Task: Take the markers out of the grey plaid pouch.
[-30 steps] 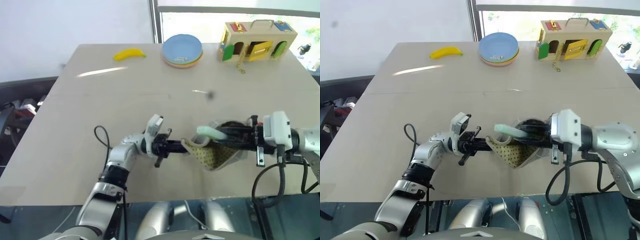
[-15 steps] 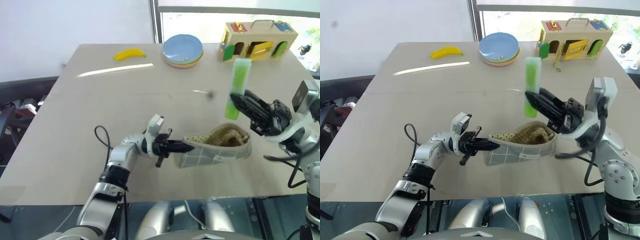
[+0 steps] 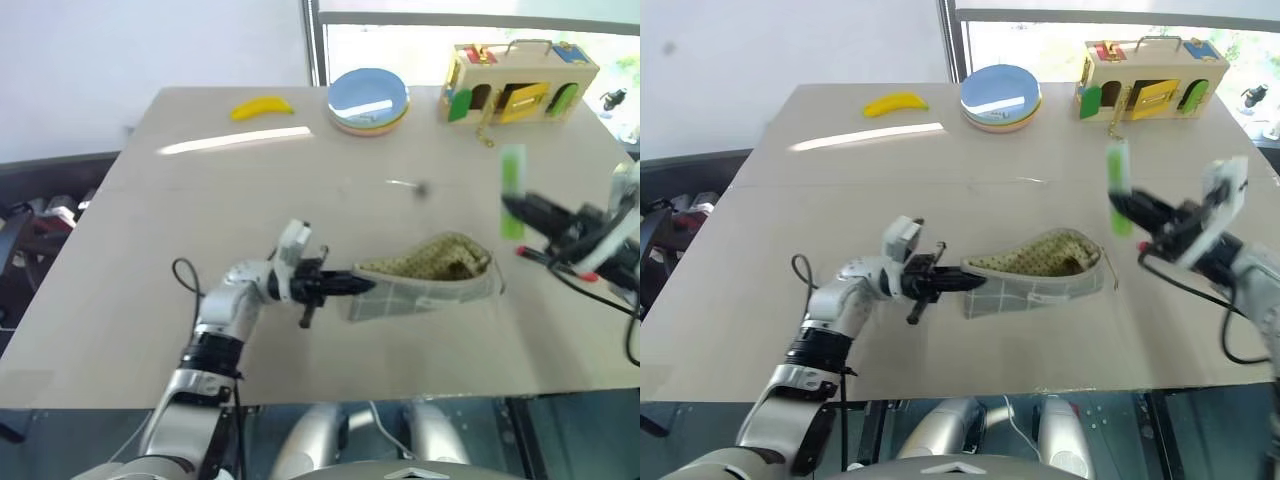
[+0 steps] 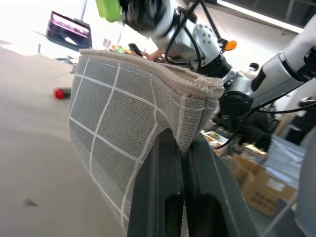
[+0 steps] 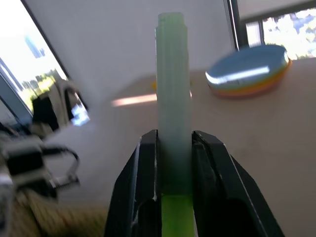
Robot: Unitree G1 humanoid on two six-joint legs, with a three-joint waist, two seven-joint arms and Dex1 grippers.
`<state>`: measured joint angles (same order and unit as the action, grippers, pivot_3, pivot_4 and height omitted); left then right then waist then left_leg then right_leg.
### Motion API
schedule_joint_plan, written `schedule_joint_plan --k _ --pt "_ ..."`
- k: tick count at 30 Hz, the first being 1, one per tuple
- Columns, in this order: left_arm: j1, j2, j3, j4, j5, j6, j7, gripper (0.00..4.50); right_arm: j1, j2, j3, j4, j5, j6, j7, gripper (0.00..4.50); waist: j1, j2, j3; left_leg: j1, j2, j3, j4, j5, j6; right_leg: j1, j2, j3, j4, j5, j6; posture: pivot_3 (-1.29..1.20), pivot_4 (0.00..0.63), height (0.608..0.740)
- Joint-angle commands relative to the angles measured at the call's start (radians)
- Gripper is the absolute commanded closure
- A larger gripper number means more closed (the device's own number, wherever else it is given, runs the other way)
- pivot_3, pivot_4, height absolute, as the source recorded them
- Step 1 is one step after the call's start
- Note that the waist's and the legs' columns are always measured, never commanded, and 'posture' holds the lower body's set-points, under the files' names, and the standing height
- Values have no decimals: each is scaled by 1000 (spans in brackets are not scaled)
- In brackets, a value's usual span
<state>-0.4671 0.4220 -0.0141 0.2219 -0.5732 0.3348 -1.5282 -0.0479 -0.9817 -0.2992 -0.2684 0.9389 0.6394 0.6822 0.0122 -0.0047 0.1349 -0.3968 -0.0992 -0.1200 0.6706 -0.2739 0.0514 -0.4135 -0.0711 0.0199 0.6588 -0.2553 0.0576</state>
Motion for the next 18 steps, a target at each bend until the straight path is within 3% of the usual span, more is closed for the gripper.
schedule_joint_plan --k 1,6,7,8,13,14,16,18 --pt "4 39 66 -70 -23 -18 44 4500 45 -84 73 27 -185 -47 100 4188 -7 1 0 1 0 1 0 0 0 0 0 1 0 0 0 0 150 740" --pt "31 104 89 -54 68 -97 137 4500 17 -109 191 125 -434 -150 110 4188 -16 1 0 3 0 4 0 0 0 0 0 4 2 0 0 0 150 740" --pt "36 109 93 -49 79 -112 156 4500 1 -99 198 131 -446 -160 126 3172 -18 1 0 3 0 4 0 0 0 0 0 4 2 0 0 0 150 740" --pt "40 113 95 -47 89 -127 170 4500 -16 -86 201 138 -456 -172 135 2901 -18 1 0 3 0 4 0 0 0 0 0 5 2 0 0 0 150 740" --pt "33 105 107 -7 178 -295 278 4500 -96 -2 160 181 -502 -233 104 723 -16 1 0 3 0 4 0 0 0 0 0 4 2 0 0 0 150 740" --pt "29 101 109 4 190 -332 294 4184 -103 15 143 184 -497 -233 99 276 -15 0 0 3 0 4 0 0 0 0 0 4 1 0 0 0 150 740" --pt "18 104 107 29 229 -407 326 3583 -109 52 93 174 -456 -219 97 261 -9 0 0 2 0 3 -1 0 0 0 -1 4 1 0 0 0 150 740" --pt "8 112 104 60 274 -493 359 2628 -92 86 26 133 -366 -170 121 261 -3 0 0 2 0 3 -1 0 0 0 -1 4 1 0 0 0 150 740"
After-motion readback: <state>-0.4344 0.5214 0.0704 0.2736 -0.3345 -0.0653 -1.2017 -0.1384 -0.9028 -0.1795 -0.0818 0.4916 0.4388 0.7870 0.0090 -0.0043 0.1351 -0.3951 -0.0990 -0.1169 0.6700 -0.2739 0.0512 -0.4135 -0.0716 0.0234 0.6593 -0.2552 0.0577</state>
